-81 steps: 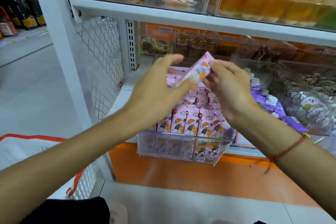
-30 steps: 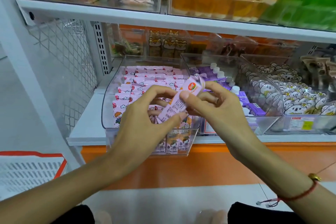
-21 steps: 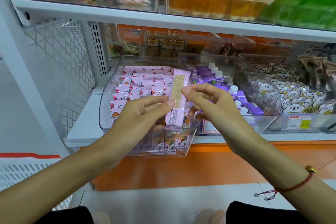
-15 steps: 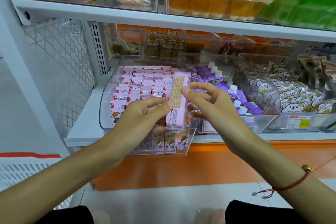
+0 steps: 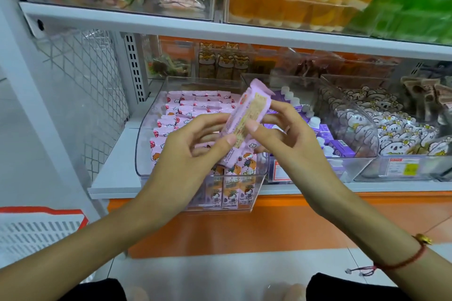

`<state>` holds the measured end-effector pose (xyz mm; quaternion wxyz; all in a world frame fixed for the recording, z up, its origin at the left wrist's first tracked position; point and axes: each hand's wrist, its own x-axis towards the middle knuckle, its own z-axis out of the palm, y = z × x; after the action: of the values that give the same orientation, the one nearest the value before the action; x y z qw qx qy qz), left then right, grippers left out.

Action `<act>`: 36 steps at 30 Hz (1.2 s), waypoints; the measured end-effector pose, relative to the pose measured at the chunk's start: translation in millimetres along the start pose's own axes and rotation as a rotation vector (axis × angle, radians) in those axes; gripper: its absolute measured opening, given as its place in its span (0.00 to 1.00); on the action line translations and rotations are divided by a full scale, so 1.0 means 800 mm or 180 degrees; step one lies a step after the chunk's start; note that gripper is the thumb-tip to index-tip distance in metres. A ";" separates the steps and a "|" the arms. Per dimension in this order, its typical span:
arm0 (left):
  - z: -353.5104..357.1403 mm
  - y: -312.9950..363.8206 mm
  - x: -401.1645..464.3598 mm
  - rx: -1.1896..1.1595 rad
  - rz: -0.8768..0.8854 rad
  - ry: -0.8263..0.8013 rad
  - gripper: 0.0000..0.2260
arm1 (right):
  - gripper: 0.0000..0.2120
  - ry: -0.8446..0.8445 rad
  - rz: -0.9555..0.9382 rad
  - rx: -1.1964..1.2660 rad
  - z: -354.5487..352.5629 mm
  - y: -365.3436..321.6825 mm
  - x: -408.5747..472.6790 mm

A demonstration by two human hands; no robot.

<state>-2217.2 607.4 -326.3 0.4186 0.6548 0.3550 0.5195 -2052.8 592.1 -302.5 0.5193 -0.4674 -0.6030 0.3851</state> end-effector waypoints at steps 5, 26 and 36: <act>-0.001 0.001 -0.006 0.0636 0.0287 0.0205 0.17 | 0.25 0.0189 0.0328 0.0386 0.000 0.002 0.004; -0.011 0.014 0.000 -0.0108 -0.0112 0.0025 0.12 | 0.16 0.0153 0.1099 0.1688 -0.013 0.011 0.017; -0.017 -0.004 -0.001 0.0499 -0.0033 -0.0155 0.23 | 0.23 -0.0552 0.0357 0.1565 -0.023 0.010 0.019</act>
<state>-2230.7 610.4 -327.8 0.3772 0.6962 0.3877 0.4719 -2033.3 608.6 -303.1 0.5414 -0.3252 -0.5067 0.5868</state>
